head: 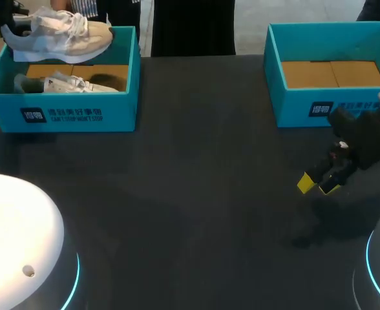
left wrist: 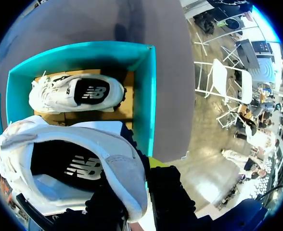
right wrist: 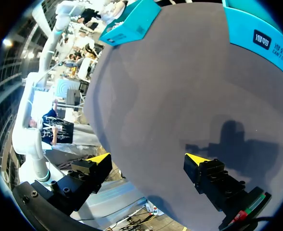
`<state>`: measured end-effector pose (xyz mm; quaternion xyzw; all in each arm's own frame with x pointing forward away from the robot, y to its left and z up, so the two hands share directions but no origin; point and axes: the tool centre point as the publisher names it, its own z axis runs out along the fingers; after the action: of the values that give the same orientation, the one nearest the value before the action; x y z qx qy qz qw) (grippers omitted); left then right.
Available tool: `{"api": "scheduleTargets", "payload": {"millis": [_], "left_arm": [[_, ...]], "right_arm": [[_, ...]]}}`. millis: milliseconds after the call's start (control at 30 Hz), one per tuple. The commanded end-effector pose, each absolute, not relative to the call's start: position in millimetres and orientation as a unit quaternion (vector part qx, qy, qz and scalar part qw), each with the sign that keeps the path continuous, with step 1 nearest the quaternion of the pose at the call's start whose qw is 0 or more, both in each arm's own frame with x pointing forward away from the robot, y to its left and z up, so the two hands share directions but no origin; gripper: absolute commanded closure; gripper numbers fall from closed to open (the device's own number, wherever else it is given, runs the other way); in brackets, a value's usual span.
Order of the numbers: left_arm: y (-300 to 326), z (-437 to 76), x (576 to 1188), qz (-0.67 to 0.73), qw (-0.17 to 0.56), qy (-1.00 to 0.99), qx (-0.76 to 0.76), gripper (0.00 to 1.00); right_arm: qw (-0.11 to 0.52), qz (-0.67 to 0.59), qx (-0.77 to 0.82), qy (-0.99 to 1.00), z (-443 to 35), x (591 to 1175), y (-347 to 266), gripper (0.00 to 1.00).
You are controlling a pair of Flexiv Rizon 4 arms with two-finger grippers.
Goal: Take the shoe out of the shoebox, open the shoe tongue, remove and reinsert the insole, then place the shoe into the shoebox
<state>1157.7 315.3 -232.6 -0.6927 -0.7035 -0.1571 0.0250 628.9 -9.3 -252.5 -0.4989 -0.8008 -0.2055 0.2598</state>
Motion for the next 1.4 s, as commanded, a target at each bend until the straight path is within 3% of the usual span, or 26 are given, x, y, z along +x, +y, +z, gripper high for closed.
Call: {"api": "scheduleTargets", "payload": {"millis": [33,1400], "left_arm": [[317,-232,1172,-0.152,0.030,-0.703,-0.694,1.00],[301,-310,1194,-0.144,0.085,-0.690,-0.705,1.00]], "right_arm": [[0.259,-0.205,-0.500,-0.801,-253,628,-9,0.00],[0.259,-0.205,-0.500,-0.801,-253,628,-9,0.00]]}}
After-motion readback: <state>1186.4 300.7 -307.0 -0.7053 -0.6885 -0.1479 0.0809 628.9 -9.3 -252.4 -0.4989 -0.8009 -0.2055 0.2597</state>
